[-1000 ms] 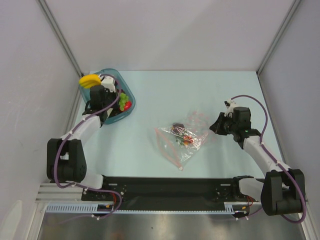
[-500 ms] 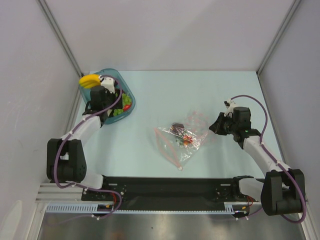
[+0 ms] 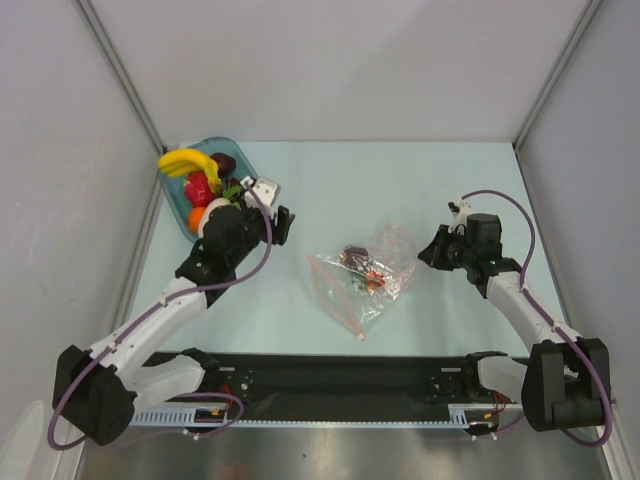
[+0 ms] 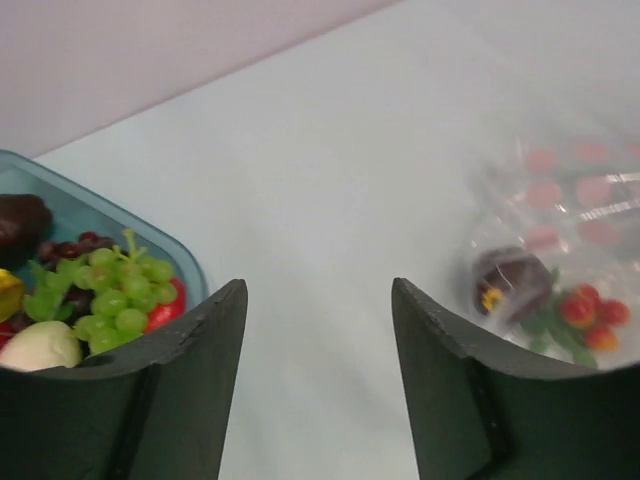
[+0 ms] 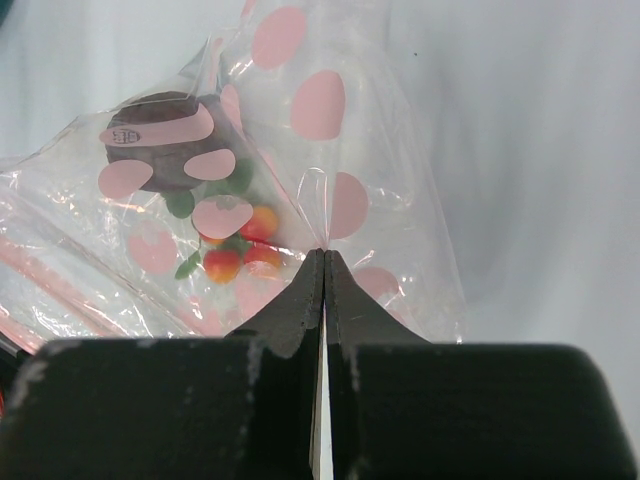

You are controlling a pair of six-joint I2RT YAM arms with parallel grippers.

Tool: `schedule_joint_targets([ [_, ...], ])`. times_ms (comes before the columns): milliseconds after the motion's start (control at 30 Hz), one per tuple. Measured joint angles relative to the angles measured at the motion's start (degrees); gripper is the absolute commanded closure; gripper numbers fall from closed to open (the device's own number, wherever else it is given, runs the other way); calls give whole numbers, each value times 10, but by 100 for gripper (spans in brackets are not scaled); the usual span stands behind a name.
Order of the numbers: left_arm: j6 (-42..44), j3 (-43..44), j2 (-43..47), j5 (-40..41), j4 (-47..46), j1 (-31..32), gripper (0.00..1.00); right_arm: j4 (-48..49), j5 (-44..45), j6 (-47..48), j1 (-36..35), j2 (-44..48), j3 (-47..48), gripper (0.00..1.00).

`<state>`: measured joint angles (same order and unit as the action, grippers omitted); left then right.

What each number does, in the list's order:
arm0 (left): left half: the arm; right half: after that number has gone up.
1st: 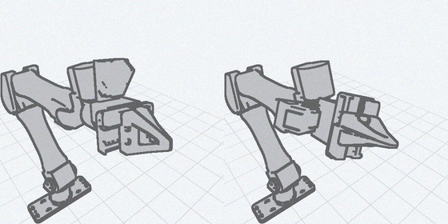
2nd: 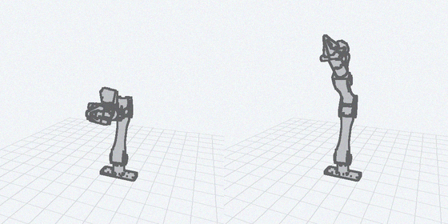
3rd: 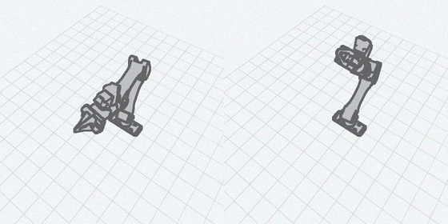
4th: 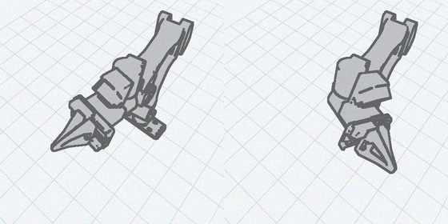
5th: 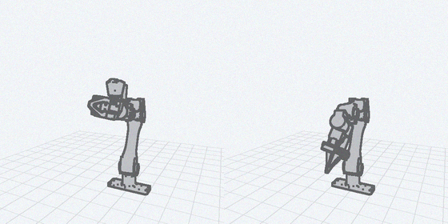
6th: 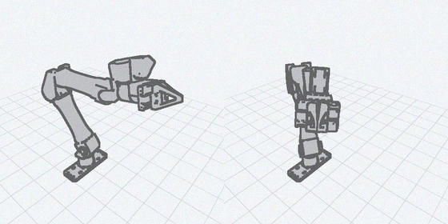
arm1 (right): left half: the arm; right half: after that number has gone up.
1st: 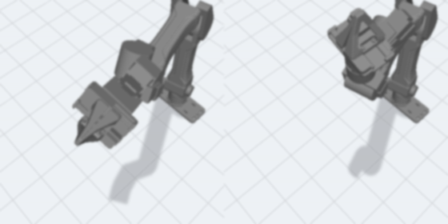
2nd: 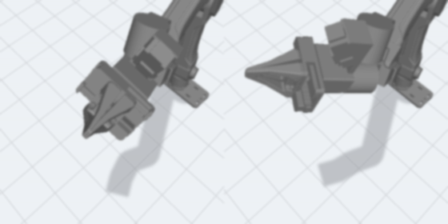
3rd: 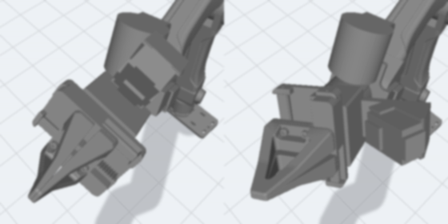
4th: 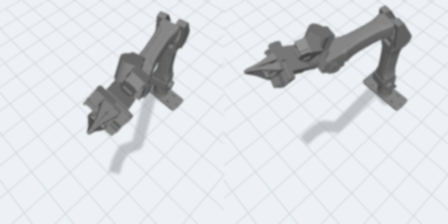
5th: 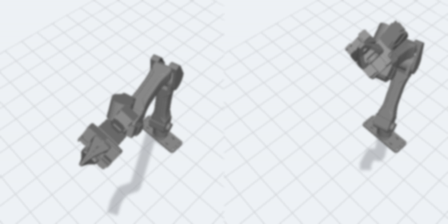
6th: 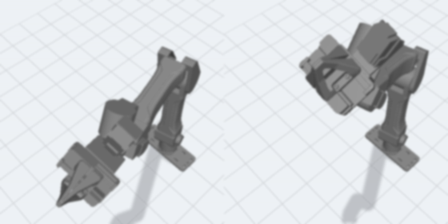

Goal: Open the zip-top bag and remove the fake food

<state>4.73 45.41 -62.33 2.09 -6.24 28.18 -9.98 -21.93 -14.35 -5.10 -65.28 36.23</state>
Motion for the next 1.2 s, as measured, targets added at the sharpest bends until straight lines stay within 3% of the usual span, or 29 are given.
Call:
schedule_joint_targets([
  [200,-24,-108,75,-41,-1,83,50,0,0,0,0,0,0,100],
  [367,-59,-195,124,-75,-2,150,52,0,0,0,0,0,0,100],
  [600,-102,-252,135,-110,-35,182,53,0,0,0,0,0,0,100],
  [867,-119,-261,60,-122,-119,196,51,0,0,0,0,0,0,100],
  [1200,-116,-236,-128,-148,-221,202,52,0,-3,0,0,0,0,100],
])
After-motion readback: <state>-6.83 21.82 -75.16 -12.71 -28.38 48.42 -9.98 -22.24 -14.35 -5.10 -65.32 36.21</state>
